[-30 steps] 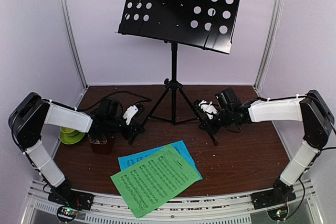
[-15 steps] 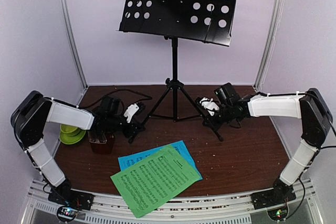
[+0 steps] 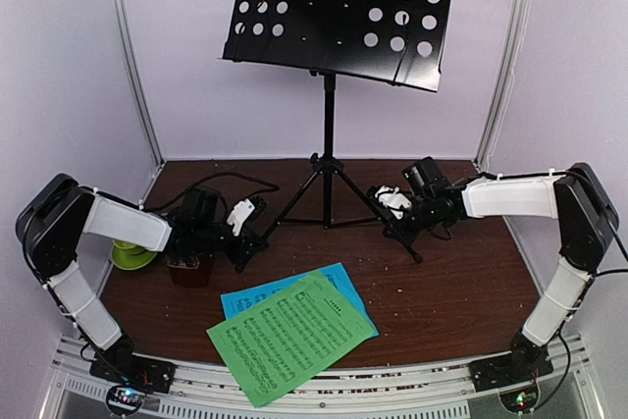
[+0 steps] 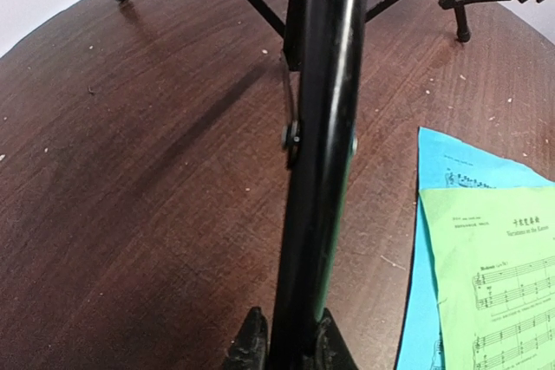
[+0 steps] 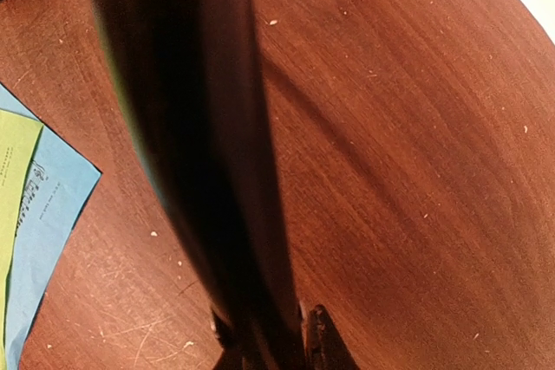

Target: Set up the instrument practice props

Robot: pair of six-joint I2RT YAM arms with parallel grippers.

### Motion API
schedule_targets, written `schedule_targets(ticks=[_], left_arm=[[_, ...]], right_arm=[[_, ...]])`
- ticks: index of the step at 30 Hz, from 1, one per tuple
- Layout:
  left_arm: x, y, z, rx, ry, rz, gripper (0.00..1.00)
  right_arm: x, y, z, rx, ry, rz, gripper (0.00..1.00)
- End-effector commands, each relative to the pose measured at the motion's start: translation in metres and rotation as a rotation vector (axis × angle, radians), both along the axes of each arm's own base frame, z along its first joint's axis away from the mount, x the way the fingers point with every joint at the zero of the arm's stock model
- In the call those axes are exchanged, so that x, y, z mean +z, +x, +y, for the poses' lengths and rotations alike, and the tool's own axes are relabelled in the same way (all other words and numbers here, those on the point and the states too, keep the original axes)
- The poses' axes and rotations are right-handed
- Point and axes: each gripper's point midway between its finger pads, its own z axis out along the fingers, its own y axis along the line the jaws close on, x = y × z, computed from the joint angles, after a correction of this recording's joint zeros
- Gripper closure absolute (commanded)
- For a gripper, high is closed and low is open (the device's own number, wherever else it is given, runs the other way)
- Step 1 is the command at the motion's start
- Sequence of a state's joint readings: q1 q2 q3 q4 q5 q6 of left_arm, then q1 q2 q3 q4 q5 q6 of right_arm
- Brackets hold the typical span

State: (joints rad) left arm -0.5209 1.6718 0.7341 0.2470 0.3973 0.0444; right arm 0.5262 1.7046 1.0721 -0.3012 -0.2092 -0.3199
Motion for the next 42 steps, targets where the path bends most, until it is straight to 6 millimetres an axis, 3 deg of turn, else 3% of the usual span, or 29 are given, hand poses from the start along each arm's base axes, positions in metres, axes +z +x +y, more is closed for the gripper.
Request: schedule_targets(ticks=[1, 7, 11, 16, 20, 27, 36, 40, 42], left_arm=[[-0.036, -0.006, 0.056, 0.247, 0.081, 0.198, 1.0], [-0.024, -0.004, 0.036, 0.199, 0.066, 0.171, 1.0], [-0.019, -0.01, 0.02, 0.158, 0.081, 0.151, 1.0], [-0.022, -0.018, 0.018, 0.156, 0.075, 0.169, 0.95], [-0.019, -0.03, 0.01, 0.115, 0.102, 0.151, 0.97], [-0.022, -0.043, 0.006, 0.138, 0.093, 0.189, 0.97], [-0.03, -0.072, -0.012, 0.11, 0.083, 0.242, 0.95], [-0.025, -0.084, -0.012, 0.097, 0.066, 0.252, 0.9], [-0.021, -0.088, -0.012, 0.089, 0.065, 0.253, 0.81]], right_arm=[[-0.017, 0.004, -0.095, -0.382, -0.174, 0.05, 1.0], [-0.015, 0.008, -0.087, -0.372, -0.137, 0.048, 0.99], [-0.004, 0.008, -0.076, -0.339, -0.083, 0.038, 0.91], [0.007, 0.005, -0.064, -0.303, -0.041, 0.012, 0.79], [0.017, 0.007, -0.061, -0.305, -0.017, -0.013, 0.74], [0.033, 0.006, -0.058, -0.308, 0.026, -0.044, 0.51], [0.051, -0.001, -0.056, -0.328, 0.103, -0.06, 0.4], [0.05, -0.012, -0.051, -0.333, 0.147, 0.002, 0.39], [0.048, -0.019, -0.048, -0.346, 0.172, 0.052, 0.39]])
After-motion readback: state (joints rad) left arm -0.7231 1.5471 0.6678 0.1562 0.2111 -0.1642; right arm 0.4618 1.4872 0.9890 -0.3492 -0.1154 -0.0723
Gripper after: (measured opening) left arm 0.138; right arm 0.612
